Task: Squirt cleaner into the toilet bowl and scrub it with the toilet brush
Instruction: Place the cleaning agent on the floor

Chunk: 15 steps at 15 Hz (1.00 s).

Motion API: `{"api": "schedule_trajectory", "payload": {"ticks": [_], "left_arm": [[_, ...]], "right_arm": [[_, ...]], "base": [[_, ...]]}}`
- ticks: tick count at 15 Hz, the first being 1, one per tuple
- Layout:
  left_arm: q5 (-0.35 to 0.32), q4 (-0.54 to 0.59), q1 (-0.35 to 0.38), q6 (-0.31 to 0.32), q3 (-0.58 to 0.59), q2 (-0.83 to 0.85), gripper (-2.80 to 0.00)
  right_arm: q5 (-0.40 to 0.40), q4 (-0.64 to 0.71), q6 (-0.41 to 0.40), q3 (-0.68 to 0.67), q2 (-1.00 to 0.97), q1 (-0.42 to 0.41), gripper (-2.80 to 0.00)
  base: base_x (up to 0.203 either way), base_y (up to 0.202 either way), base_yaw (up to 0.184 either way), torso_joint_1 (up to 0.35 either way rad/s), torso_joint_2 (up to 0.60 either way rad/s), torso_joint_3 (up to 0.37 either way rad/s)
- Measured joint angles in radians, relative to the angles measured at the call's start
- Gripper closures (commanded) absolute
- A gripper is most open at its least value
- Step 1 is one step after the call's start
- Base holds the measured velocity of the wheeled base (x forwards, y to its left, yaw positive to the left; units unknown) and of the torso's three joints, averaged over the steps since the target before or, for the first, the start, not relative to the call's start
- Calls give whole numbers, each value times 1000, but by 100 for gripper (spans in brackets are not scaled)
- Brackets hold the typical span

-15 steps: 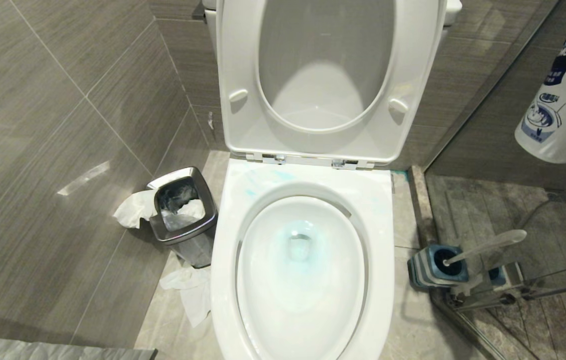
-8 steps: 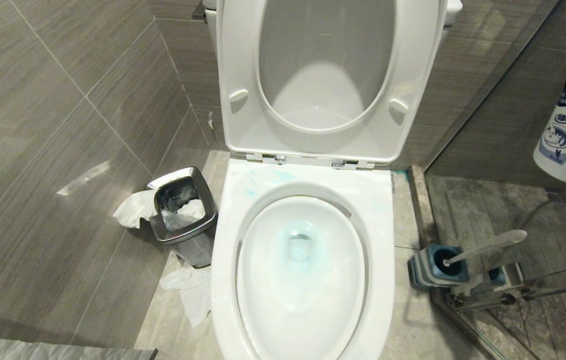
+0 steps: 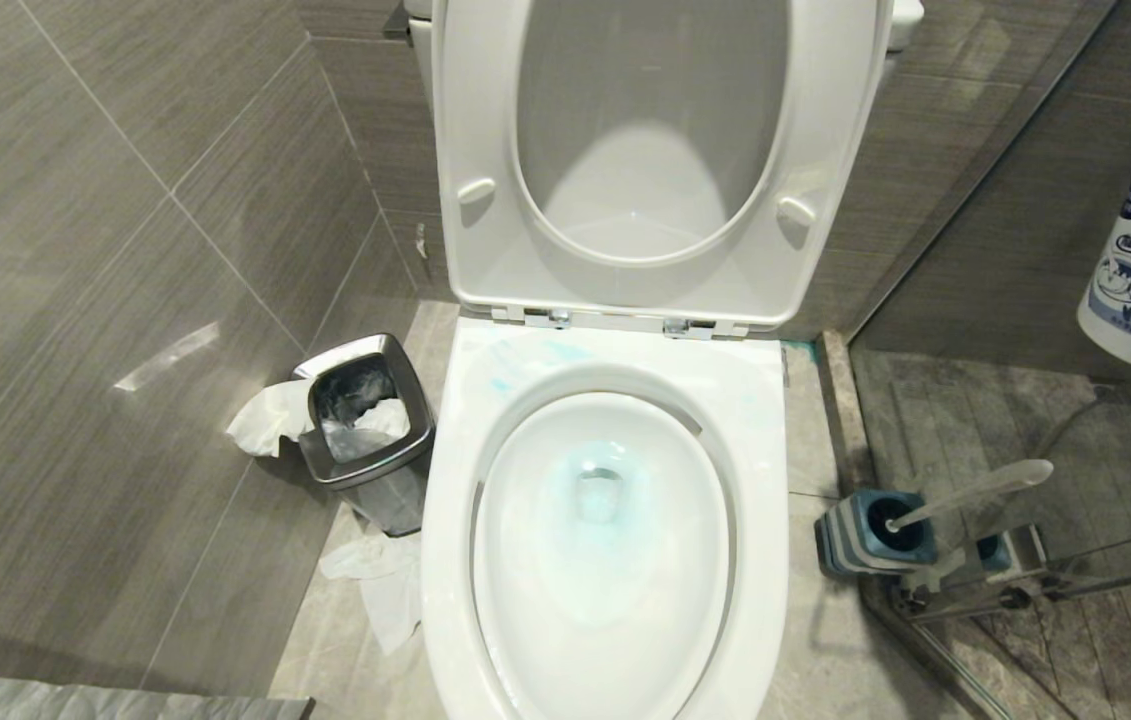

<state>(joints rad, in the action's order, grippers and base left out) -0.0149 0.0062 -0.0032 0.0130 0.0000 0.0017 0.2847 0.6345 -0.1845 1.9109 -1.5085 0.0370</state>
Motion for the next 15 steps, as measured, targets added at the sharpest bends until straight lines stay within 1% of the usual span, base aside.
{"api": "schedule_trajectory", "payload": {"ticks": [1, 3, 5, 7, 10, 11, 15], "left_arm": [[0, 0, 0, 0, 0, 0, 0], [0, 0, 0, 1, 0, 0, 0], [0, 0, 0, 1, 0, 0, 0], [0, 0, 0, 0, 0, 0, 0], [0, 0, 0, 1, 0, 0, 0], [0, 0, 0, 1, 0, 0, 0], [0, 0, 0, 0, 0, 0, 0]], "right_arm": [[-1, -8, -11, 1, 0, 0, 0], [-2, -42, -7, -17, -4, -4, 0], [-5, -100, 24, -85, -7, -9, 0], [-26, -260, 64, -179, -9, -19, 0], [-122, -576, 74, -349, -10, -43, 0], [-144, -661, 77, -390, -11, -48, 0], [-154, -853, 88, -502, -46, -54, 0]], "base": [[0, 0, 0, 0, 0, 0], [0, 0, 0, 0, 0, 0], [0, 0, 0, 0, 0, 0], [0, 0, 0, 0, 0, 0], [0, 0, 0, 0, 0, 0], [0, 0, 0, 0, 0, 0], [0, 0, 0, 0, 0, 0]]}}
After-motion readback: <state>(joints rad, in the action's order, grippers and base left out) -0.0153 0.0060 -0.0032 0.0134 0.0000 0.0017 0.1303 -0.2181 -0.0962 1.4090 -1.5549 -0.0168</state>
